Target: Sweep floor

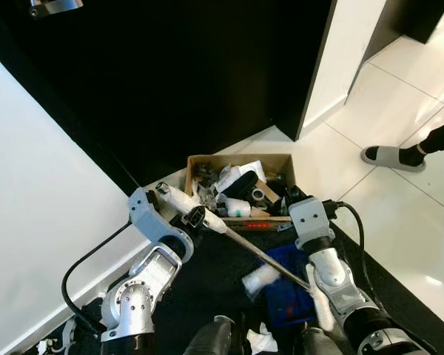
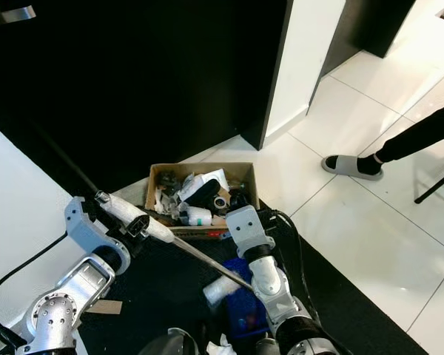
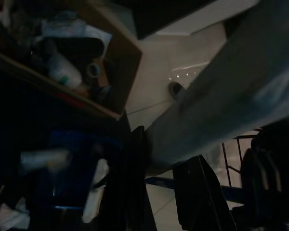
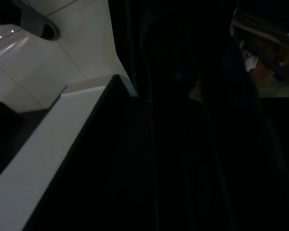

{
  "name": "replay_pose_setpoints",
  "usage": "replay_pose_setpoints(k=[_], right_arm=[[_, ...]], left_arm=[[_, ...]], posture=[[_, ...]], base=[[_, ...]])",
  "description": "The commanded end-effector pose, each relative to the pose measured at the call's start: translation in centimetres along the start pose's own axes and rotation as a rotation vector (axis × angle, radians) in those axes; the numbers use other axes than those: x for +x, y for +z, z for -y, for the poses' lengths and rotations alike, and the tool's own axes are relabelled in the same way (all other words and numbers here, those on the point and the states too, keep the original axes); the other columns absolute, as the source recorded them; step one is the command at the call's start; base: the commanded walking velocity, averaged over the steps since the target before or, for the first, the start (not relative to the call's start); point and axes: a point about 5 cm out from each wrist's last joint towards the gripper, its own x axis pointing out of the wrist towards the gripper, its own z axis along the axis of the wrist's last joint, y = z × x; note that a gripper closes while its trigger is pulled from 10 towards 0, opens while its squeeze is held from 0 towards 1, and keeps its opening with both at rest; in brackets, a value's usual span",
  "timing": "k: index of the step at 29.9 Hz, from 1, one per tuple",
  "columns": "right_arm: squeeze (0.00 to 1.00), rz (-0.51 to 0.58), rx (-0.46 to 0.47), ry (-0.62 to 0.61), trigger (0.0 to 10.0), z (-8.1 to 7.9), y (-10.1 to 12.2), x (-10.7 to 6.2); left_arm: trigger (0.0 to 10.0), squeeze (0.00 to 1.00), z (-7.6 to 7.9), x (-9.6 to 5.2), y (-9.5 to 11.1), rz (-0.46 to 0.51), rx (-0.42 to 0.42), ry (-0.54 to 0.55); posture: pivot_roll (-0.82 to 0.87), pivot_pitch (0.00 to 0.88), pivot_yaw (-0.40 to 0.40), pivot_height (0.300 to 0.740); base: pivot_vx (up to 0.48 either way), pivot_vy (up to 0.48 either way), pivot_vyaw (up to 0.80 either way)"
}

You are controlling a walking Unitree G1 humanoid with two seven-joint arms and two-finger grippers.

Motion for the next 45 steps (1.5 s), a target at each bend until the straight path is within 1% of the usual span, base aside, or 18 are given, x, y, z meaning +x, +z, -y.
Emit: replay_pose_setpoints(k=[1, 3, 7, 10, 11, 15, 19, 21, 22, 27, 28, 31, 33, 36, 39, 41, 44, 45], right_arm=[[0.00, -0.071, -0.002, 0.028, 10.0, -0.7, -1.3, -1.1], [0.00, -0.071, -0.003, 0.028, 10.0, -0.7, -1.3, -1.1], [0.00, -0.071, -0.005, 0.022, 10.0, -0.5, -1.3, -1.1], [0.00, -0.070, -0.007, 0.021, 10.0, -0.4, -1.4, -1.2], [0.00, -0.070, -0.007, 0.021, 10.0, -0.4, -1.4, -1.2], [0.00, -0.073, -0.006, 0.018, 10.0, -0.3, -1.5, -1.3], [0.00, -0.072, -0.008, 0.022, 10.0, -0.4, -1.4, -1.3], [0.00, -0.072, -0.008, 0.022, 10.0, -0.4, -1.4, -1.3], [0.00, -0.072, -0.008, 0.022, 10.0, -0.4, -1.4, -1.2], [0.00, -0.068, -0.007, 0.024, 10.0, -0.5, -1.3, -1.0], [0.00, -0.068, -0.007, 0.024, 10.0, -0.5, -1.3, -1.0], [0.00, -0.069, -0.010, 0.020, 10.0, -0.4, -1.3, -1.1], [0.00, -0.069, -0.010, 0.019, 10.0, -0.4, -1.3, -1.1], [0.00, -0.069, -0.014, 0.010, 10.0, -0.1, -1.4, -1.2], [0.00, -0.071, -0.015, 0.010, 10.0, -0.1, -1.4, -1.3], [0.00, -0.070, -0.014, 0.010, 10.0, -0.2, -1.4, -1.2], [0.00, -0.069, -0.013, 0.010, 10.0, -0.2, -1.3, -1.2], [0.00, -0.068, -0.010, 0.009, 10.0, -0.3, -1.3, -1.1]], left_arm=[[10.0, 0.00, 1.1, -0.4, -0.5, -0.015, -0.064, -0.063], [10.0, 0.00, 1.1, -0.5, -0.2, -0.010, -0.054, -0.064], [10.0, 0.00, 1.3, -1.2, 2.4, 0.021, 0.033, -0.101], [10.0, 0.00, 1.0, -2.1, 5.2, 0.043, 0.168, -0.116], [10.0, 0.00, 1.0, -2.1, 5.2, 0.043, 0.168, -0.116], [10.0, 0.00, 0.5, -3.1, 9.4, 0.144, 0.375, -0.061], [10.0, 0.00, 0.0, -3.2, 11.8, 0.218, 0.427, -0.037], [10.0, 0.00, 0.0, -3.2, 11.8, 0.218, 0.427, -0.037], [10.0, 0.00, -0.3, -3.0, 12.0, 0.221, 0.455, -0.020], [10.0, 0.00, -2.5, -0.2, 10.0, 0.168, 0.604, 0.061], [10.0, 0.00, -2.5, -0.2, 10.0, 0.168, 0.604, 0.061], [10.0, 0.00, -3.3, 0.8, 8.9, 0.134, 0.661, 0.072], [10.0, 0.00, -3.5, 0.9, 8.7, 0.129, 0.669, 0.075], [10.0, 0.00, -4.4, 1.8, 8.1, 0.124, 0.722, 0.091], [10.0, 0.00, -4.9, 2.5, 7.2, 0.099, 0.720, 0.080], [10.0, 0.00, -5.0, 2.8, 6.0, 0.063, 0.679, 0.050], [10.0, 0.00, -4.8, 2.9, 5.4, 0.046, 0.675, 0.030], [10.0, 0.00, -4.6, 3.0, 4.3, 0.024, 0.662, 0.000]], posture=[[0.10, 0.331, 0.108, 0.740], [0.10, 0.331, 0.108, 0.740], [0.09, 0.332, 0.105, 0.740], [0.09, 0.332, 0.103, 0.740], [0.09, 0.332, 0.103, 0.740], [0.09, 0.331, 0.101, 0.740], [0.09, 0.333, 0.099, 0.740], [0.09, 0.333, 0.099, 0.740], [0.09, 0.335, 0.098, 0.740], [0.07, 0.335, 0.101, 0.740], [0.07, 0.335, 0.101, 0.740], [0.06, 0.330, 0.108, 0.740], [0.06, 0.330, 0.108, 0.740], [0.05, 0.329, 0.109, 0.740], [0.06, 0.330, 0.110, 0.740], [0.06, 0.330, 0.110, 0.740], [0.06, 0.329, 0.114, 0.740], [0.06, 0.329, 0.114, 0.740]], base=[[0.000, 0.000, 0.00], [0.000, 0.000, 0.00], [0.000, 0.000, 0.00], [0.000, 0.000, 0.00], [0.000, 0.000, 0.00], [0.000, 0.000, 0.00], [0.000, 0.000, 0.00], [0.000, 0.000, 0.00], [0.000, 0.000, 0.00], [0.000, 0.000, 0.00], [0.000, 0.000, 0.00], [0.000, 0.000, 0.00], [0.000, 0.000, 0.00], [0.000, 0.000, 0.00], [0.000, 0.000, 0.00], [0.000, 0.000, 0.00], [0.000, 0.000, 0.00], [0.000, 0.000, 0.00]])
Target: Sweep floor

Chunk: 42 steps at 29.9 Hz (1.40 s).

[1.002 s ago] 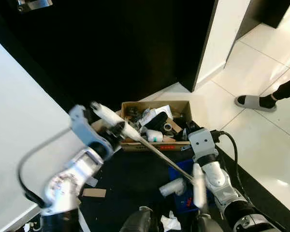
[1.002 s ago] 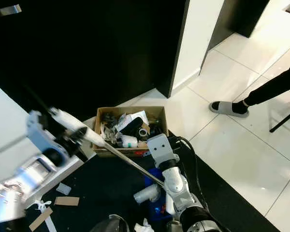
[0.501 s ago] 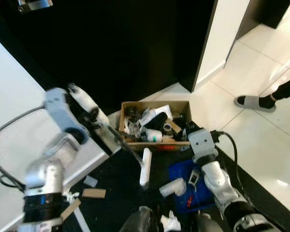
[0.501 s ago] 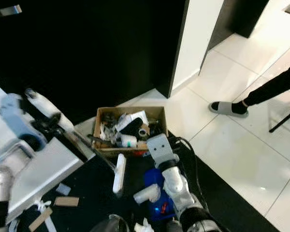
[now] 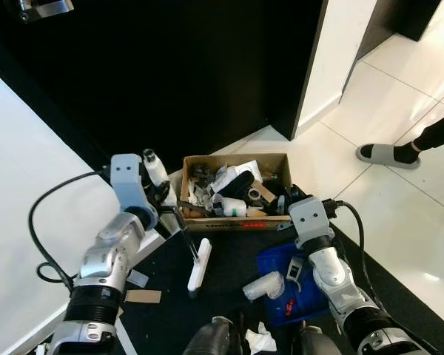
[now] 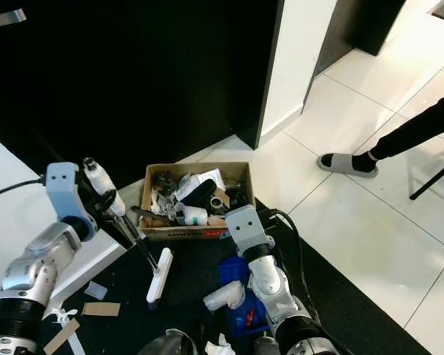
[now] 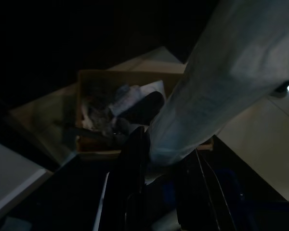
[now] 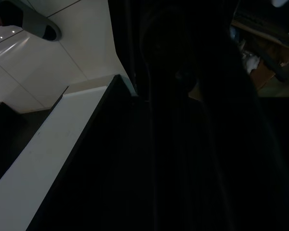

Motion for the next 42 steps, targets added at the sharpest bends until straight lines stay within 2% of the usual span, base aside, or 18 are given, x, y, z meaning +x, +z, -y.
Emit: replay_pose_setpoints(k=[1, 5, 7, 10, 11, 12, 13, 14, 15, 22, 25, 30, 34, 35, 39, 41, 42], right_arm=[[0.00, -0.070, -0.001, 0.015, 10.0, -0.6, -1.3, -1.1], [0.00, -0.068, 0.000, 0.021, 10.0, -0.8, -1.2, -1.1], [0.00, -0.068, -0.001, 0.023, 10.0, -0.8, -1.2, -1.1], [0.00, -0.066, -0.002, 0.026, 10.0, -0.7, -1.2, -1.1], [0.00, -0.066, -0.002, 0.026, 10.0, -0.7, -1.2, -1.1], [0.00, -0.065, -0.004, 0.027, 10.0, -0.7, -1.2, -1.0], [0.00, -0.065, -0.004, 0.027, 10.0, -0.7, -1.2, -1.0], [0.00, -0.064, -0.004, 0.023, 10.0, -0.7, -1.2, -1.0], [0.00, -0.064, -0.004, 0.023, 10.0, -0.7, -1.2, -1.0], [0.00, -0.071, -0.004, 0.023, 10.0, -0.8, -1.3, -1.2], [0.00, -0.071, -0.002, 0.023, 10.0, -0.8, -1.3, -1.1], [0.00, -0.070, 0.000, 0.023, 10.0, -0.8, -1.2, -1.0], [0.00, -0.069, 0.000, 0.024, 10.0, -0.8, -1.2, -1.0], [0.00, -0.069, -0.001, 0.024, 10.0, -0.8, -1.2, -0.9], [0.00, -0.066, -0.001, 0.022, 10.0, -0.7, -1.1, -0.9], [0.00, -0.054, -0.001, 0.016, 10.0, -0.5, -0.9, -0.8], [0.00, -0.043, 0.001, 0.008, 10.0, -0.3, -0.8, -0.8]], left_arm=[[10.0, 0.00, 1.1, -0.2, -1.9, -0.038, -0.027, -0.053], [10.0, 0.00, 1.9, 0.1, -3.0, -0.050, -0.003, -0.069], [10.0, 0.00, 2.3, 0.2, -3.6, -0.060, -0.022, -0.076], [10.0, 0.00, 4.1, 0.9, -4.4, -0.074, -0.054, -0.142], [10.0, 0.00, 4.1, 0.9, -4.4, -0.074, -0.054, -0.142], [10.0, 0.00, 5.3, 1.0, -4.4, -0.079, -0.100, -0.175], [10.0, 0.00, 5.3, 1.0, -4.4, -0.079, -0.100, -0.175], [10.0, 0.00, 6.1, 0.9, -4.2, -0.073, -0.154, -0.197], [10.0, 0.00, 6.1, 0.9, -4.2, -0.073, -0.154, -0.197], [10.0, 0.00, 8.5, -0.1, -2.1, -0.005, -0.359, -0.203], [10.0, 0.00, 8.6, -0.2, -1.3, 0.025, -0.401, -0.146], [10.0, 0.00, 8.9, -0.5, -0.4, 0.043, -0.450, -0.118], [10.0, 0.00, 9.5, -1.1, 1.5, 0.077, -0.532, -0.111], [10.0, 0.00, 9.4, -1.4, 2.3, 0.092, -0.523, -0.117], [10.0, 0.00, 9.0, -1.8, 3.0, 0.108, -0.461, -0.122], [10.0, 0.00, 7.9, -2.3, 3.9, 0.127, -0.386, -0.108], [10.0, 0.00, 6.7, -2.7, 4.8, 0.144, -0.334, -0.091]], posture=[[0.06, 0.329, 0.114, 0.740], [0.07, 0.332, 0.110, 0.740], [0.07, 0.332, 0.110, 0.740], [0.07, 0.333, 0.108, 0.740], [0.07, 0.333, 0.108, 0.740], [0.06, 0.335, 0.107, 0.740], [0.06, 0.335, 0.107, 0.740], [0.06, 0.334, 0.112, 0.740], [0.06, 0.334, 0.112, 0.740], [0.08, 0.329, 0.115, 0.740], [0.08, 0.328, 0.115, 0.740], [0.09, 0.327, 0.113, 0.740], [0.09, 0.326, 0.110, 0.740], [0.09, 0.323, 0.107, 0.740], [0.09, 0.321, 0.109, 0.740], [0.09, 0.321, 0.109, 0.740], [0.10, 0.319, 0.116, 0.740]], base=[[0.000, 0.000, 0.00], [0.000, 0.000, 0.00], [0.000, 0.000, 0.00], [0.000, 0.000, 0.00], [0.000, 0.000, 0.00], [0.000, 0.000, 0.00], [0.000, 0.000, 0.00], [0.000, 0.000, 0.00], [0.000, 0.000, 0.00], [0.000, 0.000, 0.00], [0.000, 0.000, 0.00], [0.000, 0.000, 0.00], [0.000, 0.000, 0.00], [0.000, 0.000, 0.00], [0.000, 0.000, 0.00], [0.000, 0.000, 0.00], [0.000, 0.000, 0.00]])
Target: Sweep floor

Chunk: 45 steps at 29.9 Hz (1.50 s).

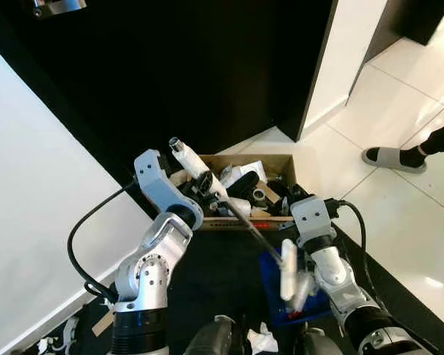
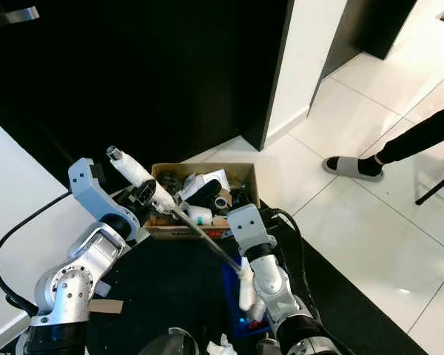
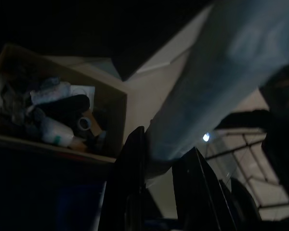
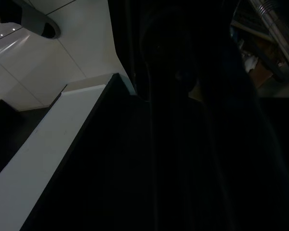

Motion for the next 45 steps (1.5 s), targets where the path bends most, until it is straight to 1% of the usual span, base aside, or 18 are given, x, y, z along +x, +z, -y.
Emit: replay_pose_setpoints(k=[1, 2, 4, 7, 8, 9, 10, 13, 15, 17, 18, 21, 22, 25, 28, 35, 38, 45], right_arm=[[0.00, -0.035, 0.005, 0.009, 10.0, -0.3, -0.7, -0.9], [0.00, -0.023, 0.009, 0.003, 10.0, -0.2, -0.6, -0.9], [0.00, -0.016, 0.012, 0.000, 10.0, -0.1, -0.5, -0.9], [0.00, 0.034, 0.033, -0.007, 10.0, -0.1, 0.2, -1.2], [0.00, 0.034, 0.033, -0.007, 10.0, -0.1, 0.2, -1.2], [0.00, 0.068, 0.041, -0.008, 10.0, 0.1, 0.7, -1.7], [0.00, 0.068, 0.041, -0.008, 10.0, 0.1, 0.7, -1.7], [0.00, 0.111, 0.042, -0.016, 10.0, 0.6, 1.4, -2.4], [0.00, 0.126, 0.043, -0.023, 10.0, 0.8, 1.7, -2.6], [0.00, 0.161, 0.047, -0.043, 10.0, 1.4, 2.5, -2.7], [0.00, 0.161, 0.047, -0.043, 10.0, 1.4, 2.5, -2.7], [0.00, 0.222, 0.060, -0.094, 10.0, 2.5, 4.4, -2.4], [0.00, 0.222, 0.060, -0.094, 10.0, 2.5, 4.4, -2.4], [0.00, 0.293, 0.073, -0.132, 10.0, 3.7, 6.9, -2.1], [0.00, 0.307, 0.073, -0.136, 10.0, 4.0, 7.5, -2.1], [0.00, 0.380, 0.131, -0.139, 10.0, 5.9, 10.9, -1.7], [0.00, 0.411, 0.206, -0.174, 10.0, 7.0, 12.4, -1.0], [0.00, 0.449, 0.305, -0.213, 10.0, 7.9, 14.1, -0.3]], left_arm=[[10.0, 0.00, -0.8, -0.9, 2.6, 0.061, 0.073, -0.006], [10.0, 0.00, -1.4, -1.3, 3.7, 0.077, 0.101, 0.012], [10.0, 0.00, -1.8, -1.5, 4.5, 0.086, 0.115, 0.023], [10.0, 0.00, -4.0, -2.5, 8.1, 0.142, 0.191, 0.100], [10.0, 0.00, -4.0, -2.5, 8.1, 0.142, 0.191, 0.100], [10.0, 0.00, -5.5, -3.3, 10.7, 0.186, 0.243, 0.157], [10.0, 0.00, -5.5, -3.3, 10.7, 0.186, 0.243, 0.157], [10.0, 0.00, -6.9, -4.2, 14.0, 0.236, 0.316, 0.210], [10.0, 0.00, -7.3, -4.4, 14.7, 0.240, 0.342, 0.229], [10.0, 0.00, -8.6, -4.7, 15.5, 0.230, 0.402, 0.293], [10.0, 0.00, -8.6, -4.7, 15.5, 0.230, 0.402, 0.293], [10.0, 0.00, -10.7, -5.1, 15.6, 0.208, 0.451, 0.413], [10.0, 0.00, -10.7, -5.1, 15.6, 0.208, 0.451, 0.413], [10.0, 0.00, -11.9, -5.1, 15.2, 0.181, 0.455, 0.474], [10.0, 0.00, -12.0, -5.1, 15.1, 0.181, 0.453, 0.476], [10.0, 0.00, -12.5, -4.2, 14.3, 0.171, 0.441, 0.473], [10.0, 0.00, -12.6, -3.9, 13.8, 0.171, 0.432, 0.475], [10.0, 0.00, -12.6, -3.6, 13.5, 0.173, 0.420, 0.474]], posture=[[0.10, 0.318, 0.119, 0.740], [0.10, 0.317, 0.125, 0.740], [0.11, 0.316, 0.127, 0.740], [0.11, 0.311, 0.141, 0.740], [0.11, 0.311, 0.141, 0.740], [0.12, 0.304, 0.154, 0.740], [0.12, 0.304, 0.154, 0.740], [0.12, 0.296, 0.164, 0.740], [0.12, 0.295, 0.165, 0.740], [0.11, 0.282, 0.170, 0.740], [0.11, 0.282, 0.170, 0.740], [0.10, 0.254, 0.170, 0.740], [0.10, 0.254, 0.170, 0.740], [0.09, 0.235, 0.166, 0.740], [0.08, 0.230, 0.165, 0.740], [0.06, 0.205, 0.160, 0.740], [0.06, 0.200, 0.159, 0.740], [0.07, 0.195, 0.160, 0.740]], base=[[0.000, 0.000, 0.00], [0.000, 0.000, 0.00], [0.000, 0.000, 0.00], [0.000, 0.000, 0.00], [0.000, 0.000, 0.00], [0.000, 0.000, 0.00], [0.000, 0.000, 0.00], [0.000, 0.000, 0.00], [0.000, 0.000, 0.00], [0.000, 0.000, 0.00], [0.000, 0.000, 0.00], [0.000, 0.000, 0.00], [0.000, 0.000, 0.00], [0.000, 0.000, 0.00], [0.000, 0.000, 0.00], [0.000, 0.000, 0.00], [0.000, 0.000, 0.00], [0.000, 0.000, 0.00]])
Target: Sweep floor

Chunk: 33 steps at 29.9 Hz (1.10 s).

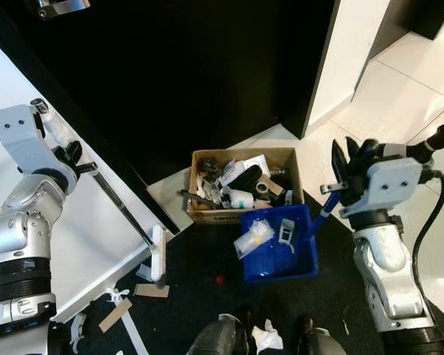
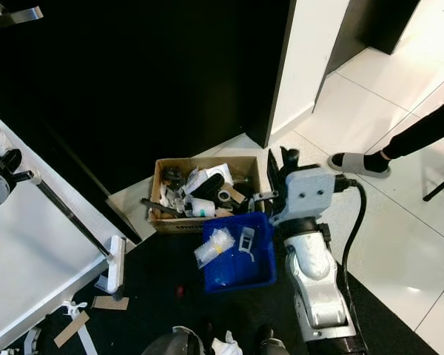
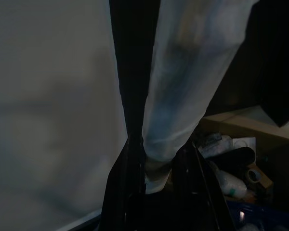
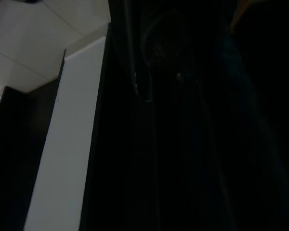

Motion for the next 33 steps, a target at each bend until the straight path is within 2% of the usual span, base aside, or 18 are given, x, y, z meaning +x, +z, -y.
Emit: replay_pose_setpoints(k=[1, 6, 8, 11, 13, 19, 20, 25, 26, 27, 33], right_arm=[[0.00, 0.216, 0.095, -0.027, 10.0, -0.1, 4.5, 1.6], [0.00, 0.277, 0.132, -0.055, 10.0, 0.9, 6.6, 3.0], [0.00, 0.277, 0.132, -0.055, 10.0, 0.9, 6.6, 3.0], [0.00, 0.315, 0.163, -0.116, 10.0, 2.4, 8.0, 4.0], [0.00, 0.315, 0.163, -0.116, 10.0, 2.4, 8.0, 4.0], [0.00, 0.338, 0.130, -0.176, 10.0, 4.2, 9.0, 4.5], [0.00, 0.339, 0.094, -0.183, 10.0, 4.6, 9.3, 4.7], [0.00, 0.312, 0.020, -0.173, 10.0, 5.1, 8.6, 5.2], [0.00, 0.294, -0.045, -0.136, 10.0, 4.5, 7.5, 5.6], [0.00, 0.284, -0.067, -0.116, 10.0, 4.2, 6.9, 5.8], [0.00, 0.267, -0.085, -0.107, 10.0, 3.5, 5.4, 6.5]], left_arm=[[10.0, 0.00, -0.2, 0.0, -0.2, 0.010, -0.005, 0.019], [10.0, 0.00, -0.1, 0.2, -0.2, 0.013, -0.014, 0.018], [10.0, 0.00, -0.1, 0.2, -0.2, 0.013, -0.014, 0.018], [10.0, 0.00, 0.2, 0.3, -0.4, 0.015, -0.019, 0.010], [10.0, 0.00, 0.2, 0.3, -0.4, 0.015, -0.019, 0.010], [10.0, 0.00, 0.4, 0.3, -0.5, 0.016, -0.024, 0.007], [10.0, 0.00, 0.6, 0.4, -0.6, 0.016, -0.027, 0.005], [10.0, 0.00, 0.8, 0.5, -0.7, 0.016, -0.035, 0.001], [10.0, 0.00, 1.0, 0.5, -0.9, 0.013, -0.040, -0.004], [10.0, 0.00, 1.1, 0.4, -1.0, 0.010, -0.043, -0.006], [10.0, 0.00, 1.4, 0.1, -1.4, 0.002, -0.048, -0.010]], posture=[[0.07, 0.193, 0.161, 0.740], [0.07, 0.188, 0.162, 0.740], [0.07, 0.188, 0.162, 0.740], [0.07, 0.185, 0.162, 0.740], [0.07, 0.185, 0.162, 0.740], [0.07, 0.182, 0.159, 0.740], [0.06, 0.180, 0.159, 0.740], [0.06, 0.185, 0.157, 0.740], [0.06, 0.188, 0.157, 0.740], [0.06, 0.188, 0.157, 0.740], [0.08, 0.194, 0.149, 0.740]], base=[[0.000, 0.000, 0.00], [0.000, 0.000, 0.00], [0.000, 0.000, 0.00], [0.000, 0.000, 0.00], [0.000, 0.000, 0.00], [0.000, 0.000, 0.00], [0.000, 0.000, 0.00], [0.000, 0.000, 0.00], [0.000, 0.000, 0.00], [0.000, 0.000, 0.00], [0.000, 0.000, 0.00]])
